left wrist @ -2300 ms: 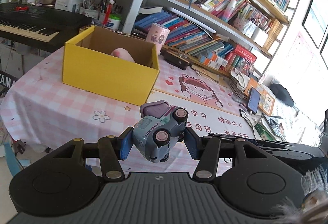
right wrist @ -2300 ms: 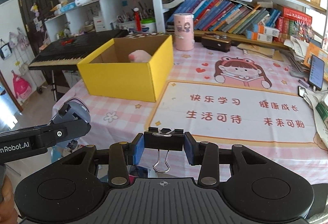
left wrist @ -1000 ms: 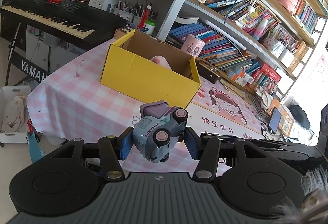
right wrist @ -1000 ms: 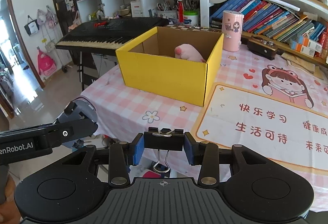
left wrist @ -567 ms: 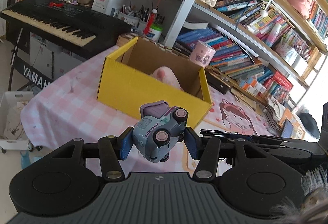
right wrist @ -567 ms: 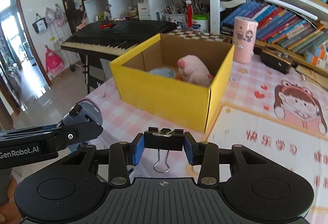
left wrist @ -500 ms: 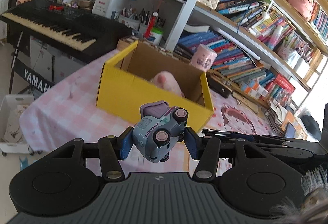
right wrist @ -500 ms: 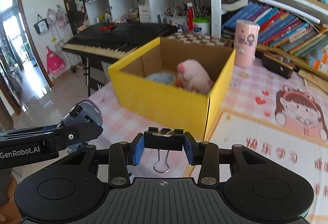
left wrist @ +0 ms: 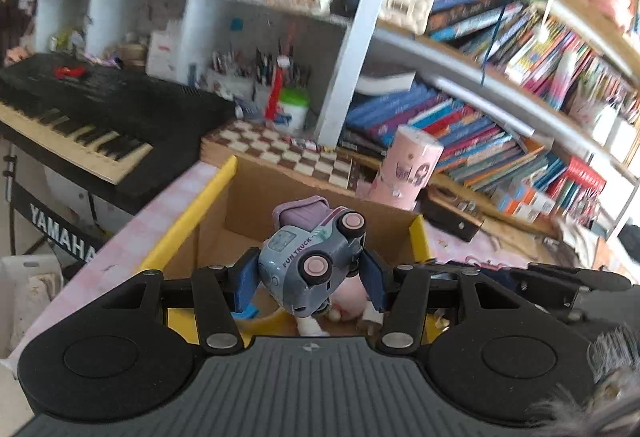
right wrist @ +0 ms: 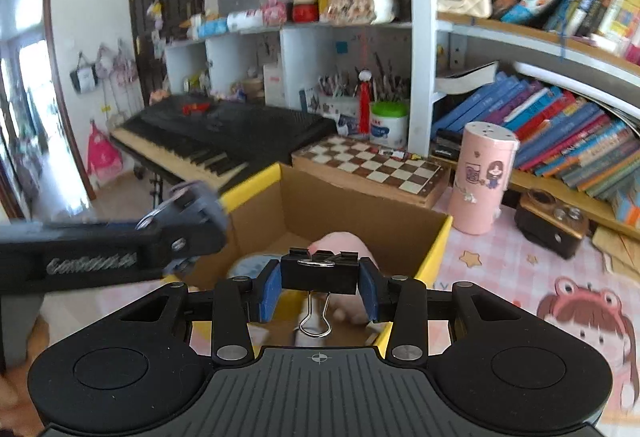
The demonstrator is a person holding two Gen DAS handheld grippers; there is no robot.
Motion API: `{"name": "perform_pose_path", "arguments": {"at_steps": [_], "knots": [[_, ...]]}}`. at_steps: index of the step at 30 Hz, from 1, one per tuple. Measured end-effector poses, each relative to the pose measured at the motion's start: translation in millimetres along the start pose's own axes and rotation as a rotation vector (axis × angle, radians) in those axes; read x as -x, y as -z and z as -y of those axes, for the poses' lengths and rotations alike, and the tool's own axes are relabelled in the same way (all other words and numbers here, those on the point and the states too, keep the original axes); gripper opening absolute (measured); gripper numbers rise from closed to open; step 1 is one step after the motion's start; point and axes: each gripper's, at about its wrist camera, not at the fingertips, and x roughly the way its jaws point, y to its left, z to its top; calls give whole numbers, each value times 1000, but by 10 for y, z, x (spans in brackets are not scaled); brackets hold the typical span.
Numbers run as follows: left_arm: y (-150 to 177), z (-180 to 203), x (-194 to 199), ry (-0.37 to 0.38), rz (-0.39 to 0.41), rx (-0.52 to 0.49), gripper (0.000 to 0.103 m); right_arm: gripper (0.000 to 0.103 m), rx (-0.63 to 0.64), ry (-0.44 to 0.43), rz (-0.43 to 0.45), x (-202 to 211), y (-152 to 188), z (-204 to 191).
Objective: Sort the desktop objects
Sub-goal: 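Open the left tool to drop the truck into the box while the right tool releases the clip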
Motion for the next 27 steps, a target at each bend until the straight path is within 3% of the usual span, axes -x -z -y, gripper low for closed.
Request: {"name": "perform_pose_path", "arguments": {"at_steps": [2,8,12,14,17,20,22,24,27], "knots": [[-71,9,-300,14,-65,-22,51,40,34,3,-40,-236,-9,22],[-96,56,-953,-52,-230,-109,51,40,170,-28,-210,-764,50,5],[5,78,-1178,-51,-335,-151,51,40,237,-57,-312,-959,68,-13],[66,65,-1242,-46,-364,-157,47,40,271,-38,-322,-987,85,-63],[92,33,-1261,-41,-374,-122,46,40,302,-4,-325,-1007,127,-115],[105,72,-1216,-57,-352,-153,49,39,303,8,-326,-1002,146,-126],[89,120,-1103,-50,-298,-176,57,41,290,24,-303,-972,149,-125],[57,188,-936,-44,-227,-196,73,43,281,45,-270,-889,145,-115],[23,308,-601,-6,-129,-237,81,59,240,74,-207,-662,117,-98]]}}
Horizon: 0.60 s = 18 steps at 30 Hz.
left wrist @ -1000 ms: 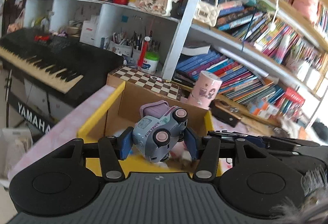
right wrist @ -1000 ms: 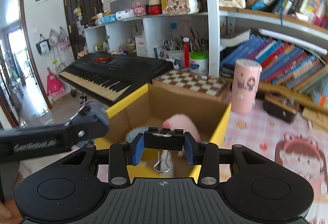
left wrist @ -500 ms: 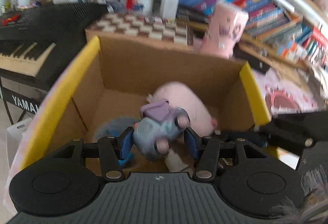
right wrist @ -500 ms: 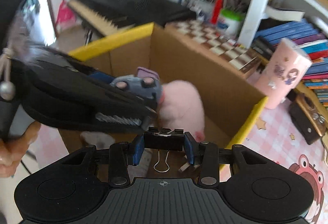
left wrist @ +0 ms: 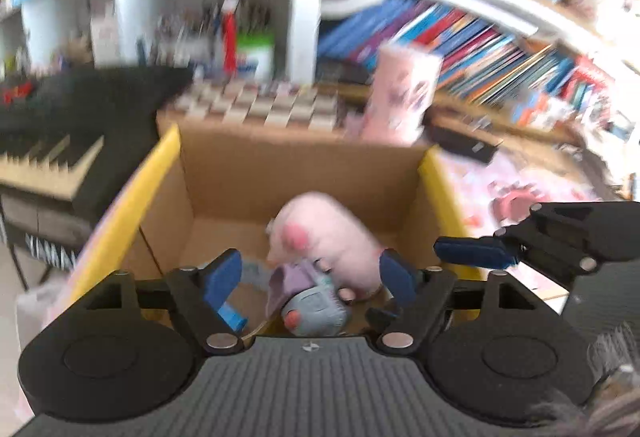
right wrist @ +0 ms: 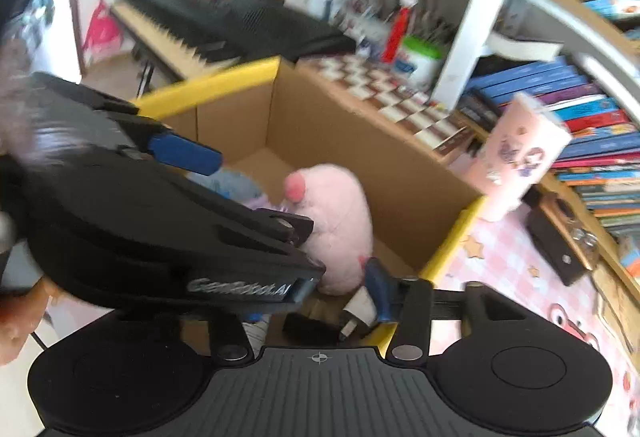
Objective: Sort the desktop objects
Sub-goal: 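Open the left tool to drop the truck into the box while the right tool releases the clip, then withdraw both open tools from the yellow box back over the table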
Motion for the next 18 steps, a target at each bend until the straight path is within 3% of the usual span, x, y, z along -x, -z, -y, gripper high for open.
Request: {"name": "perform_pose_path", "arguments": {"at_steps": [6,12,18], "knots": [[133,119,837,-4,200,-16,92,60,-108,59,149,691,139,36],[403,166,1530,-7,303,12,102,62,-207,140,262,1388,420,-69],[792,196,2102,-9,343,5,103,63,-342,226,301,1887,786,-191]]}}
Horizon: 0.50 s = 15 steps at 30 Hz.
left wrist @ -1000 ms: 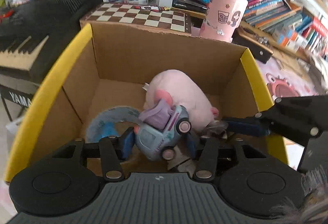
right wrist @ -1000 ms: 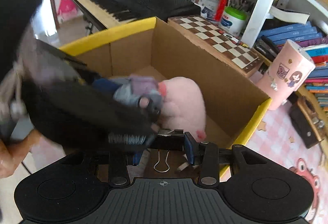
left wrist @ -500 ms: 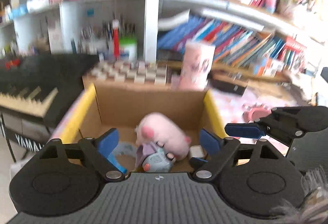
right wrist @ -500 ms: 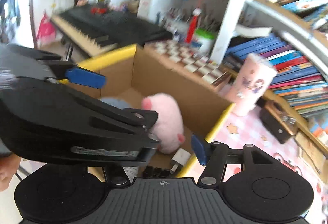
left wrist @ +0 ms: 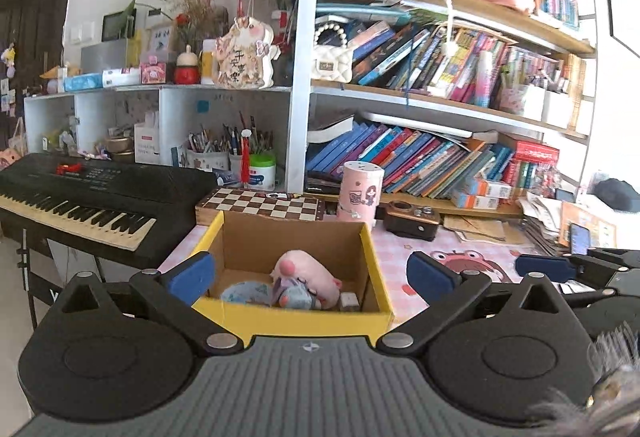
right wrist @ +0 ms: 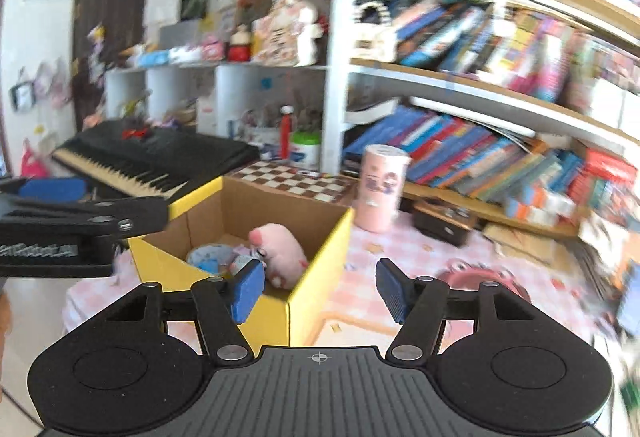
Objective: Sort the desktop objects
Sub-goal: 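Withdraw both open tools from the yellow box back over the table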
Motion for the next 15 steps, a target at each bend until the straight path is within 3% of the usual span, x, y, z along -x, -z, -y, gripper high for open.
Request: {"name": "perform_pose_path", "arguments": {"at_steps": [11,15], "knots": [[528,113,559,-2,-81,-49,103,64,-137,175,-31,784,590,-27],[690,165,677,-2,-121,-58,103,72,-164,235,-68,952,790,-75]]}}
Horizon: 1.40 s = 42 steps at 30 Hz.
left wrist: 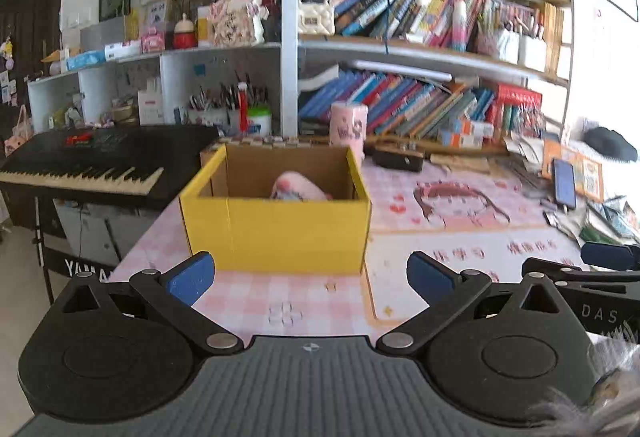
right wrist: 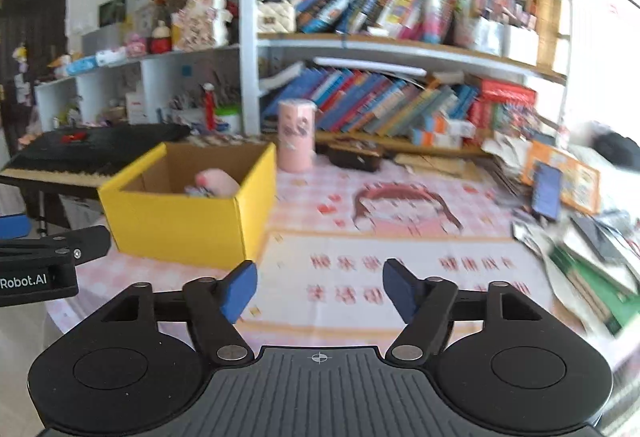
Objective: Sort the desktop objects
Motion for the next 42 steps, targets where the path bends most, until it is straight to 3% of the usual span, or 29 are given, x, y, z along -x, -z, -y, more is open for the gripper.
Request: {"name": "perform_pose_path", "arguments": {"at_steps": [8,15,42], "knots": [[190,202,48,2,-60,-51,103,88,-64,74,-74,104,229,138],[282,319,48,3,-86,-69,103,95,-80,95,-104,178,327,211],[317,305,-88,14,-164,-53,103,98,-95,78,-169,54,335,223]]}}
